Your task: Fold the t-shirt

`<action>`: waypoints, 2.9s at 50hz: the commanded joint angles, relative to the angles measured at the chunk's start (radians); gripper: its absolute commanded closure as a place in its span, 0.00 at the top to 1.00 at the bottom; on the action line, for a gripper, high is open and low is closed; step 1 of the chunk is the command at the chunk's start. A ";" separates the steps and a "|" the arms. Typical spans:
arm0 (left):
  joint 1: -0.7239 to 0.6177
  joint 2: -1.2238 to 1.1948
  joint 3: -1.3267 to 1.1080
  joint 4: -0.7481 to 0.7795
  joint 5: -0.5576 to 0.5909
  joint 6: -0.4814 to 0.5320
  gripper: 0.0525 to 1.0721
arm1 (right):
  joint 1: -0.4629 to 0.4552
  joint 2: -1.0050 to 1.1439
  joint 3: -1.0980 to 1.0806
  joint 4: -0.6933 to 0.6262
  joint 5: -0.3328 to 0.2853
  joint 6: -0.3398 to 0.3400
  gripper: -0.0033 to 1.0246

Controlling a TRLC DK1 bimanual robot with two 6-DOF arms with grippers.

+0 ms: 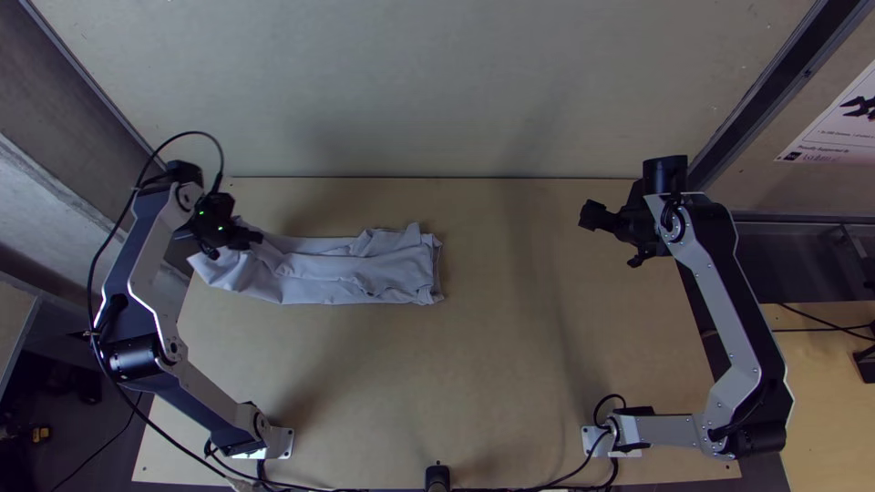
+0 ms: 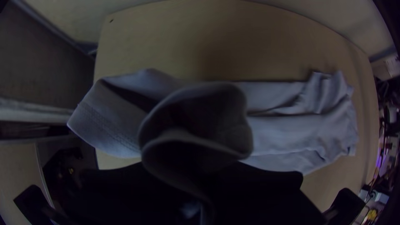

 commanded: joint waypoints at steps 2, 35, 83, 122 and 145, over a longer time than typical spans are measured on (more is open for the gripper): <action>-0.100 -0.044 0.065 -0.065 -0.041 -0.057 0.03 | -0.009 -0.037 -0.039 0.004 -0.001 0.018 0.96; -0.625 0.180 0.330 -0.214 -0.190 -0.364 0.03 | -0.040 -0.122 -0.146 0.023 -0.001 0.023 0.96; -0.890 0.501 0.666 -0.091 0.281 -0.732 0.95 | -0.081 -0.203 -0.257 0.072 -0.008 0.015 0.96; -0.675 0.079 0.539 -0.063 0.021 -0.521 0.95 | -0.102 -0.248 -0.057 0.271 0.002 -0.220 0.96; -0.378 -0.515 -0.033 0.286 0.021 -0.354 0.95 | -0.020 -0.410 -0.046 0.500 0.124 -0.392 0.96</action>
